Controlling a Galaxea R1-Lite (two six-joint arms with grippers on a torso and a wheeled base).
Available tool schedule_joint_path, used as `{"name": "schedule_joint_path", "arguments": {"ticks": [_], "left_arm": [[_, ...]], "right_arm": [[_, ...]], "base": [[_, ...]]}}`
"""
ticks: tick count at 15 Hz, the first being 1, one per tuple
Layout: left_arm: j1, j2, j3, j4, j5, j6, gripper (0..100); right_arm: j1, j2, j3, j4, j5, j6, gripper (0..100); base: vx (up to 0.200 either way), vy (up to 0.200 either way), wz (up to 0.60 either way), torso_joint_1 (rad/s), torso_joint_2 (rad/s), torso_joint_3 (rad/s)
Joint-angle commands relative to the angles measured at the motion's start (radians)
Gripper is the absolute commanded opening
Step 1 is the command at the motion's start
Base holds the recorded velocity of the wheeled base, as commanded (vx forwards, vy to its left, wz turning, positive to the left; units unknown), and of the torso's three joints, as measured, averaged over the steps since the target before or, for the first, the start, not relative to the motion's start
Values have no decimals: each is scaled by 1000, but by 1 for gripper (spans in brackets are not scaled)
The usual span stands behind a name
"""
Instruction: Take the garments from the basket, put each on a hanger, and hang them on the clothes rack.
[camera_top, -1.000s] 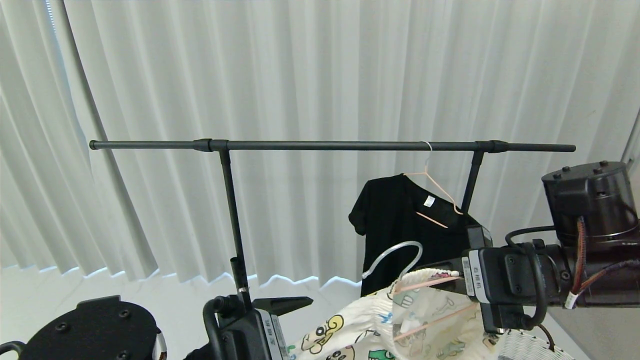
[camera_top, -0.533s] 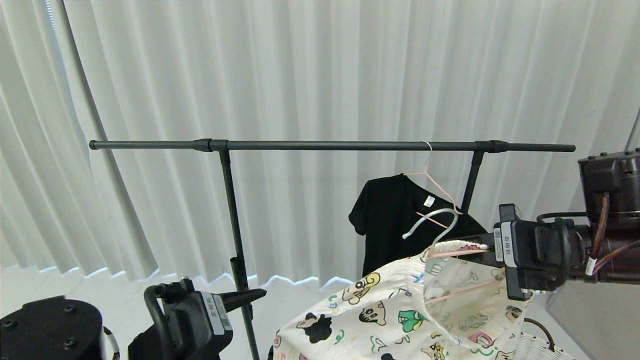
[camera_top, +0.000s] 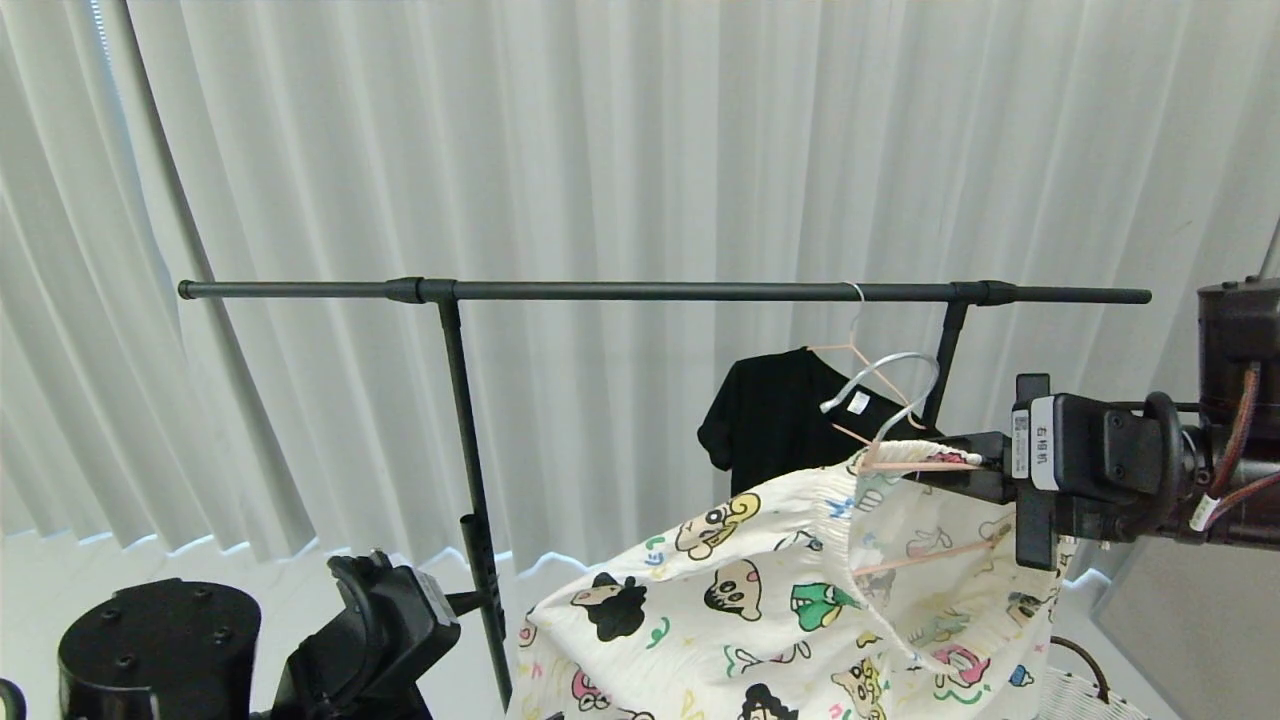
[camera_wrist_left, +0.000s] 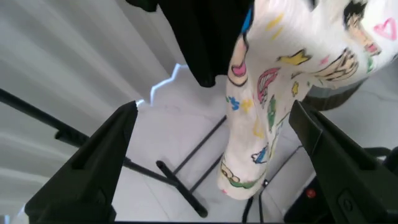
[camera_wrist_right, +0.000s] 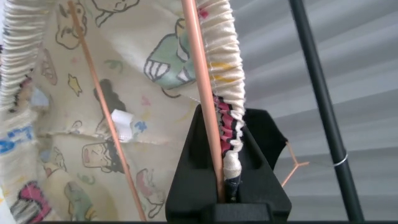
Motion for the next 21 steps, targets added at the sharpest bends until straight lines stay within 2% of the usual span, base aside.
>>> {"name": "schedule_joint_path", "arguments": {"ticks": [1,2,3,5,7,8,9,10,14,18,19,21], "left_arm": [[7,55,-4,0,-12,-2,100],[7,58,-4,0,-13,-11,100],[7,58,-4,0,-12,-17,0],[61,64,1,0,-7,-19,0],[157,81,18,0,-7,-17,0],[157,81,18,0,-7,-17,0],[236,84,38,0,-7,-17,0],[259,89,48,0,-6,-17,0],[279,100,58,0,-6,-17,0],[272,66,58,0,-6,-16,0],[272,55,58,0,-6,-16,100],[272,35,58,0,-7,-19,100]], "right_arm": [[15,-8,2,-9,0,8,0],[15,-11,2,-11,0,8,0],[15,-14,2,-11,0,11,0],[14,-17,2,-14,0,26,0],[9,-16,2,-15,0,42,0],[9,-16,2,-15,0,42,0],[3,-14,3,-35,0,61,0],[1,-11,5,-58,-1,81,0],[1,-8,22,-121,-8,134,0],[1,-8,26,-124,-14,163,0],[1,-8,26,-124,-14,163,0],[1,-8,26,-123,-15,163,0]], "base": [[0,0,0,0,0,0],[0,0,0,0,0,0],[0,0,0,0,0,0],[0,0,0,0,0,0],[0,0,0,0,0,0],[0,0,0,0,0,0],[0,0,0,0,0,0],[0,0,0,0,0,0],[0,0,0,0,0,0],[0,0,0,0,0,0],[0,0,0,0,0,0],[0,0,0,0,0,0]]}}
